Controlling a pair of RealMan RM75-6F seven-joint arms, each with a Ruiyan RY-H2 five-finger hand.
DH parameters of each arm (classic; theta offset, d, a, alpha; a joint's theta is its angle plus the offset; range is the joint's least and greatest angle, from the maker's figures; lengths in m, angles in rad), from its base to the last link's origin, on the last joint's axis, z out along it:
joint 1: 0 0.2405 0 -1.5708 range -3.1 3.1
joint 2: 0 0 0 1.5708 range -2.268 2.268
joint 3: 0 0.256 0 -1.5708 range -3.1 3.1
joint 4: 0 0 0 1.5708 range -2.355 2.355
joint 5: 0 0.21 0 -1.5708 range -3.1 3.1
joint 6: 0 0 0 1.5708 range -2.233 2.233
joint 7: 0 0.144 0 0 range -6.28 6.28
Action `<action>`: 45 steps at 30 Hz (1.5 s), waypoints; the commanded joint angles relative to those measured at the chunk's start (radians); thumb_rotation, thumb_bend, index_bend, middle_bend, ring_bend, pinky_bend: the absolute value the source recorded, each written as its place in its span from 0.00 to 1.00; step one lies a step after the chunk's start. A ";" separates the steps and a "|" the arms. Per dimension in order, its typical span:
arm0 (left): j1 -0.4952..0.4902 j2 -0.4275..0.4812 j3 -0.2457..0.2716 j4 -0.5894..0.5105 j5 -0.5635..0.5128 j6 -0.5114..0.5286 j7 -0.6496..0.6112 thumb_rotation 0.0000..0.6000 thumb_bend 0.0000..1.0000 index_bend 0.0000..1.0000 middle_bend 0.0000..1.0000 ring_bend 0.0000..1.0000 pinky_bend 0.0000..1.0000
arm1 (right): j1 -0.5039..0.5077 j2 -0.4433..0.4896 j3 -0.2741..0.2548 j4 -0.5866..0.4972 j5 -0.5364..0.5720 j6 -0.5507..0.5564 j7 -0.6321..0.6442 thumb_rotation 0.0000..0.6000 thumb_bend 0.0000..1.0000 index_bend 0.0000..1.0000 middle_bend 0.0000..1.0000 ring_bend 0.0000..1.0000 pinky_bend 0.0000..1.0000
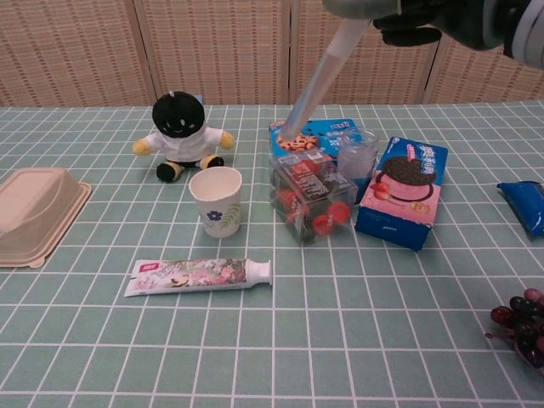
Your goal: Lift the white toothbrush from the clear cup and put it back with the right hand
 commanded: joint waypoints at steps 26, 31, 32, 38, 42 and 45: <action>0.000 -0.001 0.002 0.000 0.001 0.000 0.004 1.00 0.25 0.46 0.41 0.32 0.43 | -0.044 0.038 -0.108 0.102 -0.314 0.091 0.197 1.00 0.64 0.81 1.00 1.00 1.00; 0.003 0.000 0.002 -0.002 0.005 0.008 0.004 1.00 0.25 0.46 0.41 0.32 0.43 | -0.038 0.048 -0.132 0.130 -0.311 0.107 -0.041 1.00 0.64 0.81 1.00 1.00 1.00; 0.003 -0.001 0.002 -0.002 0.007 0.009 0.004 1.00 0.25 0.46 0.41 0.32 0.43 | -0.036 0.055 -0.140 0.132 -0.303 0.105 -0.112 1.00 0.64 0.81 1.00 1.00 1.00; 0.002 -0.003 0.003 0.000 0.009 0.008 0.011 1.00 0.25 0.46 0.41 0.32 0.43 | -0.031 0.065 -0.160 0.118 -0.253 0.114 -0.358 1.00 0.64 0.81 1.00 1.00 1.00; 0.003 -0.003 0.002 -0.001 0.007 0.010 0.012 1.00 0.25 0.46 0.41 0.32 0.43 | -0.036 0.047 -0.150 0.109 -0.242 0.126 -0.298 1.00 0.64 0.81 1.00 1.00 1.00; 0.003 -0.004 0.001 -0.001 0.005 0.011 0.011 1.00 0.25 0.46 0.41 0.32 0.43 | -0.040 0.050 -0.140 0.093 -0.231 0.107 -0.171 1.00 0.64 0.81 1.00 1.00 1.00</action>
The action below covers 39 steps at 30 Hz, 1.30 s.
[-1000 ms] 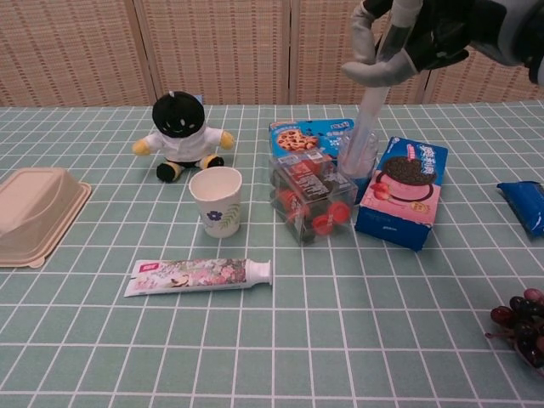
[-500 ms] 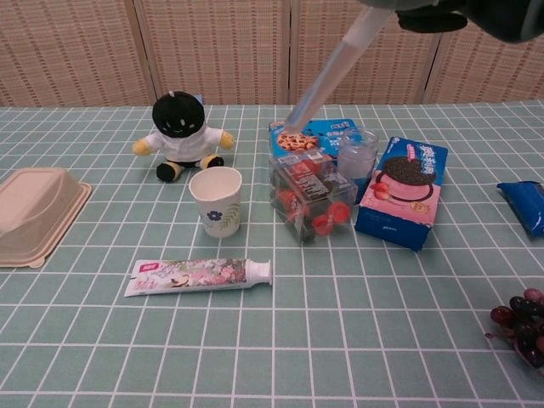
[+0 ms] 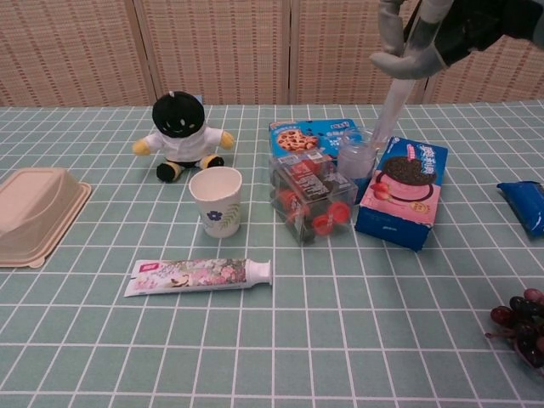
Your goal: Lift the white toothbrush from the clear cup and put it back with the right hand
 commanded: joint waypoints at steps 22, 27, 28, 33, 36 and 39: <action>-0.002 -0.004 -0.002 0.000 -0.006 -0.004 0.017 1.00 0.25 0.46 0.41 0.32 0.43 | -0.001 0.100 -0.020 -0.045 0.057 -0.085 0.239 1.00 0.65 0.81 1.00 1.00 1.00; -0.003 -0.004 -0.001 -0.001 -0.006 -0.007 0.020 1.00 0.25 0.46 0.41 0.32 0.43 | 0.002 0.077 -0.034 -0.061 0.098 -0.044 0.055 1.00 0.65 0.81 1.00 1.00 1.00; -0.003 -0.004 -0.001 -0.001 -0.005 -0.006 0.020 1.00 0.25 0.46 0.41 0.32 0.43 | 0.003 0.074 -0.031 -0.067 0.109 -0.044 0.057 1.00 0.65 0.81 1.00 1.00 1.00; -0.001 -0.004 -0.001 -0.001 -0.003 -0.001 0.017 1.00 0.25 0.46 0.41 0.32 0.43 | 0.007 0.069 -0.013 -0.090 0.144 -0.077 0.152 1.00 0.65 0.81 1.00 1.00 1.00; -0.001 -0.004 -0.003 0.000 -0.006 0.001 0.014 1.00 0.25 0.46 0.41 0.32 0.43 | 0.008 0.086 -0.005 -0.104 0.150 -0.131 0.280 1.00 0.65 0.81 1.00 1.00 1.00; -0.001 -0.003 -0.003 0.000 -0.007 -0.001 0.014 1.00 0.25 0.46 0.41 0.32 0.43 | 0.000 0.093 0.006 -0.096 0.108 -0.156 0.424 1.00 0.65 0.81 1.00 1.00 1.00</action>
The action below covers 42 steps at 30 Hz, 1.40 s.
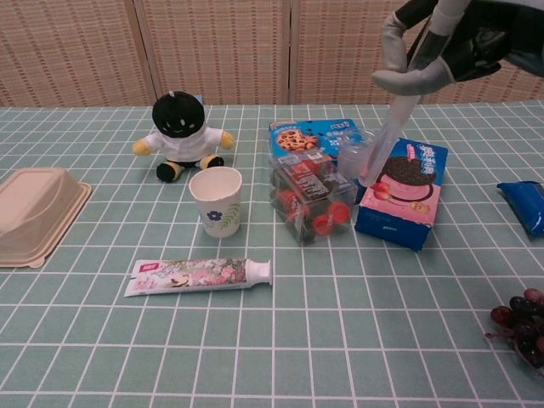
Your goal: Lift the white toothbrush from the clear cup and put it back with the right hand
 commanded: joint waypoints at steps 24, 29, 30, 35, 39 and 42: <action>0.000 0.004 -0.001 -0.007 -0.005 -0.004 0.003 1.00 0.25 0.46 0.41 0.32 0.43 | -0.018 0.001 -0.056 -0.007 -0.048 0.038 -0.173 1.00 0.65 0.81 1.00 1.00 1.00; 0.002 0.006 -0.002 -0.009 -0.006 0.000 -0.002 1.00 0.25 0.46 0.41 0.32 0.43 | -0.049 -0.030 -0.021 -0.044 -0.049 0.062 0.068 1.00 0.65 0.81 1.00 1.00 1.00; 0.003 0.007 -0.002 -0.009 -0.006 0.001 -0.003 1.00 0.25 0.46 0.41 0.32 0.43 | -0.054 -0.027 -0.016 -0.049 -0.054 0.061 0.113 1.00 0.65 0.81 1.00 1.00 1.00; 0.003 0.007 -0.001 -0.009 -0.003 0.000 -0.004 1.00 0.25 0.46 0.41 0.32 0.43 | -0.075 -0.010 0.004 -0.074 -0.071 0.052 0.306 1.00 0.65 0.81 1.00 1.00 1.00; 0.004 0.007 0.000 -0.010 0.001 0.004 -0.001 1.00 0.25 0.47 0.41 0.32 0.43 | -0.080 0.013 0.006 -0.078 -0.077 0.036 0.361 1.00 0.65 0.81 1.00 1.00 1.00; 0.004 0.007 0.001 -0.010 0.001 0.003 -0.001 1.00 0.25 0.47 0.41 0.32 0.43 | -0.074 0.030 -0.011 -0.061 -0.086 0.029 0.280 1.00 0.65 0.81 1.00 1.00 1.00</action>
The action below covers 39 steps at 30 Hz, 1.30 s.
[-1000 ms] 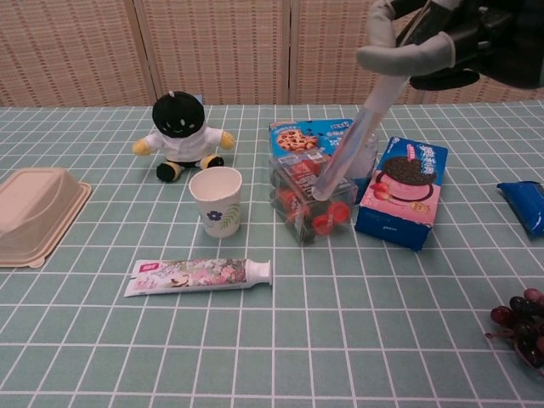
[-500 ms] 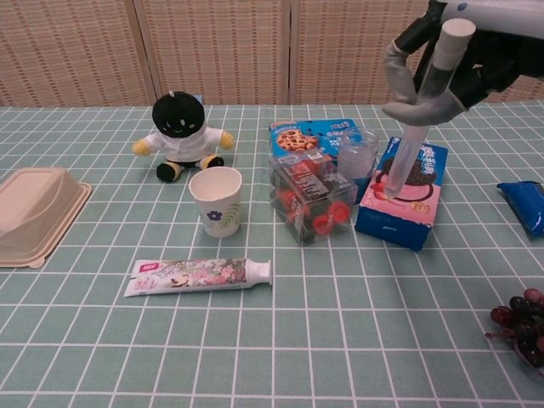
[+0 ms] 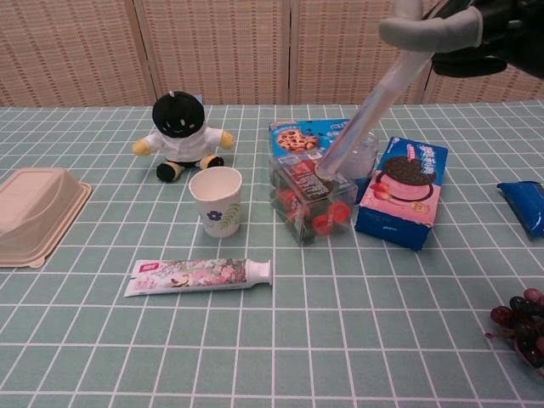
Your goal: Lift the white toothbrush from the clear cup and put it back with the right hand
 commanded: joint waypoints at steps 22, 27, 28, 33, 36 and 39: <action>0.002 -0.001 0.006 -0.007 0.015 0.007 0.019 1.00 0.25 0.47 0.41 0.32 0.43 | 0.032 -0.031 0.017 -0.021 0.159 0.048 -0.466 1.00 0.65 0.81 1.00 1.00 1.00; 0.002 0.000 0.006 -0.006 0.016 0.007 0.013 1.00 0.25 0.47 0.41 0.32 0.43 | 0.036 -0.071 0.054 0.018 0.144 0.080 -0.407 1.00 0.65 0.81 1.00 1.00 1.00; 0.002 0.000 0.006 -0.005 0.015 0.006 0.012 1.00 0.25 0.47 0.41 0.32 0.43 | 0.038 -0.079 0.060 0.026 0.144 0.087 -0.404 1.00 0.65 0.81 1.00 1.00 1.00; -0.002 0.001 0.006 -0.002 0.014 -0.003 0.011 1.00 0.25 0.47 0.41 0.32 0.43 | 0.060 -0.117 0.106 0.077 0.174 0.102 -0.389 1.00 0.65 0.81 1.00 1.00 1.00; -0.002 -0.001 0.006 0.000 0.024 0.005 0.005 1.00 0.25 0.47 0.41 0.32 0.43 | 0.081 -0.124 0.142 0.099 0.229 0.081 -0.376 1.00 0.65 0.81 1.00 1.00 1.00; 0.001 -0.001 0.006 0.002 0.029 0.014 -0.001 1.00 0.25 0.47 0.41 0.32 0.43 | 0.101 -0.128 0.173 0.124 0.273 0.069 -0.374 1.00 0.65 0.81 1.00 1.00 1.00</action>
